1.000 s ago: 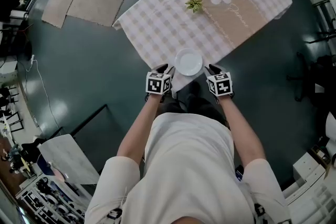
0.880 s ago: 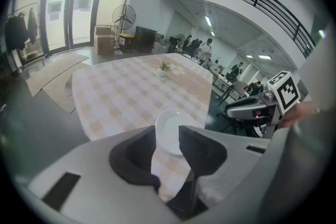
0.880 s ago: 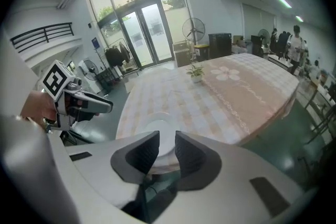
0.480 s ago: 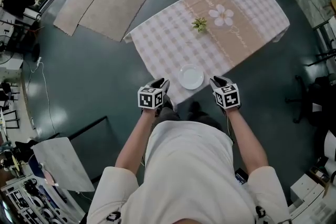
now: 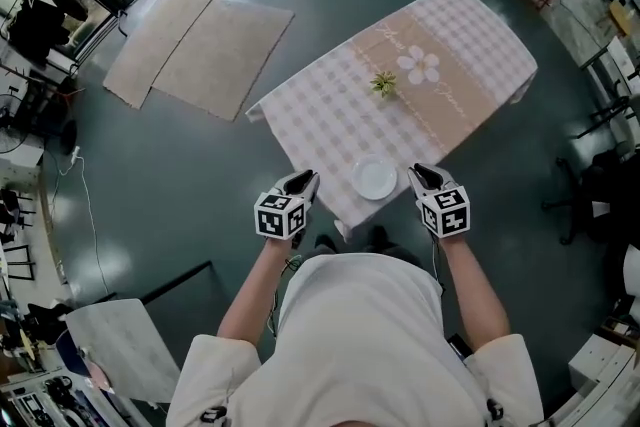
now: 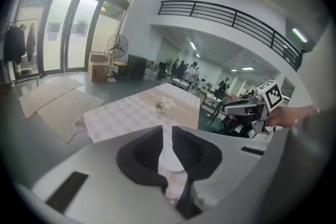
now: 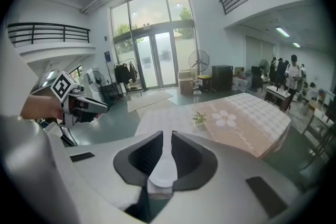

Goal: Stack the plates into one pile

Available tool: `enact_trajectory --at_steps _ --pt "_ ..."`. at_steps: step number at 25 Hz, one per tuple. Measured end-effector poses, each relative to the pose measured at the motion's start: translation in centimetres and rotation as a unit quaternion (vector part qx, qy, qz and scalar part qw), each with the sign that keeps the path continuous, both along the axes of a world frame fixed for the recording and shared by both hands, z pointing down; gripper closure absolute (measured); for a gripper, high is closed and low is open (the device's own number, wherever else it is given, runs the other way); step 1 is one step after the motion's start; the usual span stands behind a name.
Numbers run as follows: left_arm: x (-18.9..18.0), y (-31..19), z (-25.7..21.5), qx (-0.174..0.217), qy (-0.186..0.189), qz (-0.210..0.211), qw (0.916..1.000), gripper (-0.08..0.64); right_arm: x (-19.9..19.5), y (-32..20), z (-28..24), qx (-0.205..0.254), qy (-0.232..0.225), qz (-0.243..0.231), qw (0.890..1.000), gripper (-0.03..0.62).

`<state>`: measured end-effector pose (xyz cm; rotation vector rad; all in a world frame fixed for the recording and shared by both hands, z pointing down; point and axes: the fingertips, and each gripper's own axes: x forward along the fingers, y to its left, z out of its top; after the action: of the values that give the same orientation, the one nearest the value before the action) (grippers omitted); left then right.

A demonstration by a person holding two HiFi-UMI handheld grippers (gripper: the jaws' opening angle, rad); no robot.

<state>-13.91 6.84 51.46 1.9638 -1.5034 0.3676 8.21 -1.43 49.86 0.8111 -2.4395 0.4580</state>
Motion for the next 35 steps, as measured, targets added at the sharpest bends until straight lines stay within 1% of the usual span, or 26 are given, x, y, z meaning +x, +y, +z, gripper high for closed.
enact_trajectory --at_steps 6,11,15,18,21,25,35 --pt "-1.0 0.3 -6.3 0.073 -0.016 0.029 0.9968 0.533 -0.3 1.4 -6.1 0.052 -0.036 0.032 0.998 0.532" --pt "-0.8 1.2 -9.3 0.102 0.019 0.049 0.9934 0.549 -0.1 3.2 -9.9 0.071 -0.064 0.044 0.994 0.534" --pt "-0.4 1.6 -11.2 0.126 0.009 0.066 0.9898 0.552 0.5 4.0 -12.2 0.097 -0.072 0.056 0.991 0.540" --pt "-0.2 2.0 -12.1 0.136 0.014 0.073 0.9879 0.552 0.6 4.3 -13.3 0.120 -0.076 0.060 0.988 0.548" --pt "0.1 2.4 -12.8 0.146 0.013 0.082 0.9858 0.552 0.5 4.6 -14.2 0.132 -0.086 0.062 0.986 0.555" --pt "-0.3 2.3 -13.2 0.150 0.006 0.083 0.9852 0.552 -0.2 4.7 -14.5 0.131 -0.099 0.062 0.985 0.555" --pt "-0.7 2.9 -13.2 0.148 0.011 0.073 0.9862 0.552 0.4 5.3 -14.4 0.128 -0.103 0.072 0.984 0.555"
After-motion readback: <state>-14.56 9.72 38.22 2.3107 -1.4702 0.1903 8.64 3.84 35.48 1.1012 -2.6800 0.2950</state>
